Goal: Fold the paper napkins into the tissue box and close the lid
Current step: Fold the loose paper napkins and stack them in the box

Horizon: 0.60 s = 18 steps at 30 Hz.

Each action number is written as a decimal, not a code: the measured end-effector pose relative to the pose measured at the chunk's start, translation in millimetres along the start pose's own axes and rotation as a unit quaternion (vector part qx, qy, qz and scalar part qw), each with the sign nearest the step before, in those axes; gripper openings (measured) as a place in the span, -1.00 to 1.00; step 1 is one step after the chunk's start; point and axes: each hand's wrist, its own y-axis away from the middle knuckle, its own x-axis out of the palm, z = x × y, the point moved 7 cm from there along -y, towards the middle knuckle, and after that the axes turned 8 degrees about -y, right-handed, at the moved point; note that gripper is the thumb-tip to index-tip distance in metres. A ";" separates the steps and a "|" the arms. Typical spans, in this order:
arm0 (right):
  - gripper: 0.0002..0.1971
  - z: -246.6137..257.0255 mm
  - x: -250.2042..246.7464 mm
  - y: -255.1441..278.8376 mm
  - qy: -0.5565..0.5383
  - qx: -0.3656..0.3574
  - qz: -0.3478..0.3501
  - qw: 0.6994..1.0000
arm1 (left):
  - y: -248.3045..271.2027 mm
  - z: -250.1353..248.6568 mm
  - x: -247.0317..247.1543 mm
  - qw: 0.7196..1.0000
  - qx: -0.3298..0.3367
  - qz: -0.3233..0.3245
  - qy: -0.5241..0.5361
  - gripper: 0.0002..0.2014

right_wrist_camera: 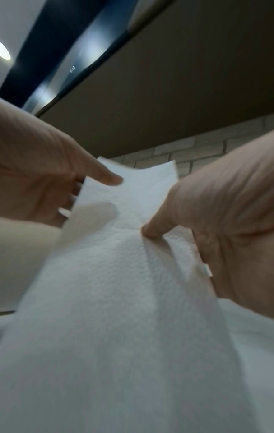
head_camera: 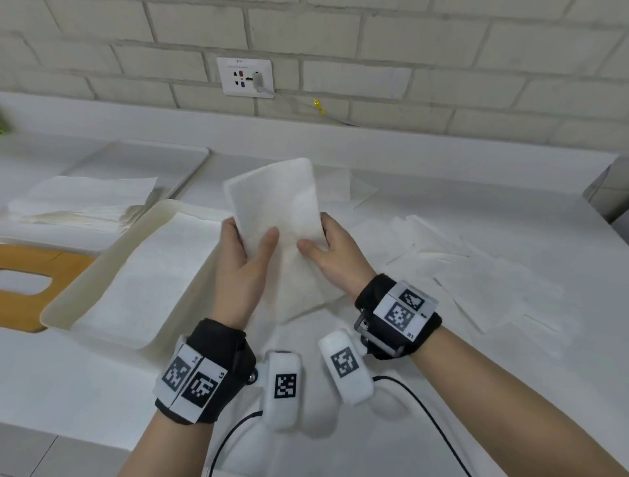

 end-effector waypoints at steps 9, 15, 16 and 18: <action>-0.74 46.9 -29.9 -10.4 0.361 -0.064 0.080 0.927 | 4.7 -3.5 -18.4 0.977 0.018 0.032 -0.210 -0.64; -0.72 20.6 3.6 14.1 0.523 -0.030 0.164 0.836 | 19.3 46.5 -9.0 0.985 -0.126 0.032 -0.117 -0.79; -0.71 14.1 8.1 16.4 0.537 -0.025 0.174 0.825 | 19.7 53.5 -9.1 0.983 -0.148 0.034 -0.099 -0.79; -0.70 13.9 10.7 16.3 0.560 -0.038 0.163 0.812 | 19.0 57.7 -9.5 0.983 -0.160 0.034 -0.082 -0.75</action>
